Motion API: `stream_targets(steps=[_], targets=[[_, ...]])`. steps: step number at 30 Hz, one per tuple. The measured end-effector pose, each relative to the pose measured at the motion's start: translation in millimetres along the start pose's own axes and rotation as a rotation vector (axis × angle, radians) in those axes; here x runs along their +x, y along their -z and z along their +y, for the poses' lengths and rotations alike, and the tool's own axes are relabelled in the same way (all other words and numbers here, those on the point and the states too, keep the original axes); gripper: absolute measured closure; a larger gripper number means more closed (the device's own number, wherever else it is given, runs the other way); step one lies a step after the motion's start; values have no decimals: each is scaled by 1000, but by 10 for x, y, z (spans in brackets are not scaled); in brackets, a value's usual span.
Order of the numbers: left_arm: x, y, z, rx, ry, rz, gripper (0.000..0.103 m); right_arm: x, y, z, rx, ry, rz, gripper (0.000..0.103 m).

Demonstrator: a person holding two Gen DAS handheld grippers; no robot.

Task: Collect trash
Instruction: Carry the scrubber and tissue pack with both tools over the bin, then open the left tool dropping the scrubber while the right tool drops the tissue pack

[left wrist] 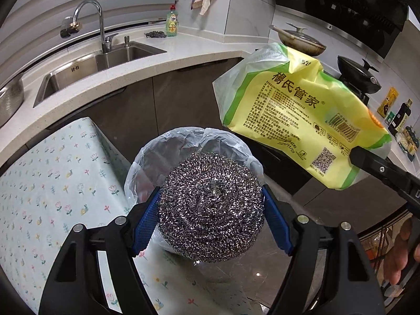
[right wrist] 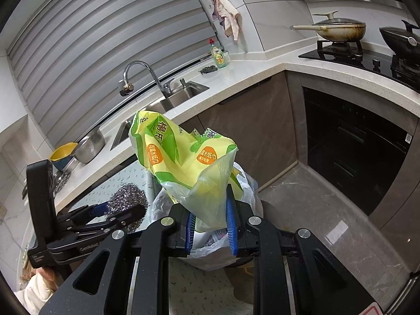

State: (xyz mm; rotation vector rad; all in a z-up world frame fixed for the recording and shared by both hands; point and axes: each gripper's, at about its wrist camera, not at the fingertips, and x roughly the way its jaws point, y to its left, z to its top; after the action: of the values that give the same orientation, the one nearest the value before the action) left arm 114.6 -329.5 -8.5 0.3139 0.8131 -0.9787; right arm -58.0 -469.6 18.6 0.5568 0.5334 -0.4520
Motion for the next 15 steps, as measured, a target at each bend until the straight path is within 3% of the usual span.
stream_targets(steps=[2,6,15], targets=[[90,-2,23,0,-2,9,31,63,9,-3,6,6,5,84],[202,-23,112,-18,-15,3,19,218,19,-18,27,12,18,84],[140,-32,417,-79,-29,-23,16,547,-3,92,29,12,42,84]])
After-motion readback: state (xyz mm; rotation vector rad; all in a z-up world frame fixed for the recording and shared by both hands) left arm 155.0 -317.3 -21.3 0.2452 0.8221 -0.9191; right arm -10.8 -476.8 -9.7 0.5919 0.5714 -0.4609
